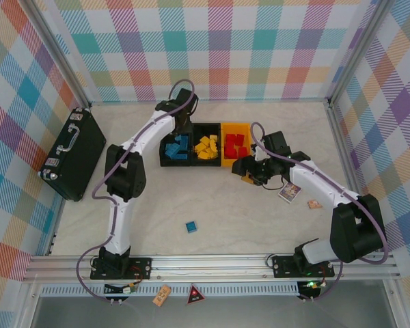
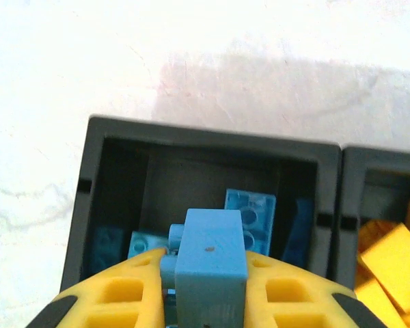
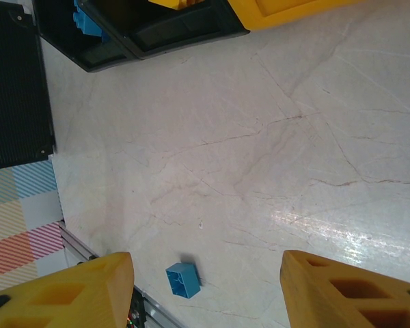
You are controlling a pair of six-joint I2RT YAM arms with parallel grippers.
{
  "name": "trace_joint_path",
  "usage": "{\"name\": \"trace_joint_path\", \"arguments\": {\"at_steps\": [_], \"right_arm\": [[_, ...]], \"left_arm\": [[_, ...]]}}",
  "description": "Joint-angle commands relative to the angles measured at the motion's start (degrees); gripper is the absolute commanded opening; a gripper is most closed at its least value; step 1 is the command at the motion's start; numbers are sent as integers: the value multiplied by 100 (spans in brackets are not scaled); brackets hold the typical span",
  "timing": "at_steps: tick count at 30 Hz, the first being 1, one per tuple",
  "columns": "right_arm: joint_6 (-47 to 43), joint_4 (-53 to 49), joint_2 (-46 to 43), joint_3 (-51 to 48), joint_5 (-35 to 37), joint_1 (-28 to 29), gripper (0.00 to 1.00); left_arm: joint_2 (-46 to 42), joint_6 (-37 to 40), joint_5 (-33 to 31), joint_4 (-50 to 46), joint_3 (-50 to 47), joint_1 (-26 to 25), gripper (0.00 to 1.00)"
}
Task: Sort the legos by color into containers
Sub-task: Place the lego in the container.
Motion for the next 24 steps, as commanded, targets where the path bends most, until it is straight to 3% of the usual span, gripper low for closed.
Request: {"name": "trace_joint_path", "arguments": {"at_steps": [1, 9, 13, 15, 24], "right_arm": [[58, -43, -162, -23, 37, -27, 58], [76, -124, -215, -14, 95, -22, 58], [85, -141, -228, -5, 107, -20, 58], [104, -149, -229, -5, 116, -21, 58], [80, -92, -167, 38, 64, -20, 59]], "left_arm": [[326, 260, -313, -199, 486, 98, 18], [831, 494, -590, -369, 1102, 129, 20], [898, 495, -577, -442, 1178, 128, 32], [869, 460, -563, -469, 1168, 126, 39], [186, 381, -378, -399, 578, -11, 43]]}}
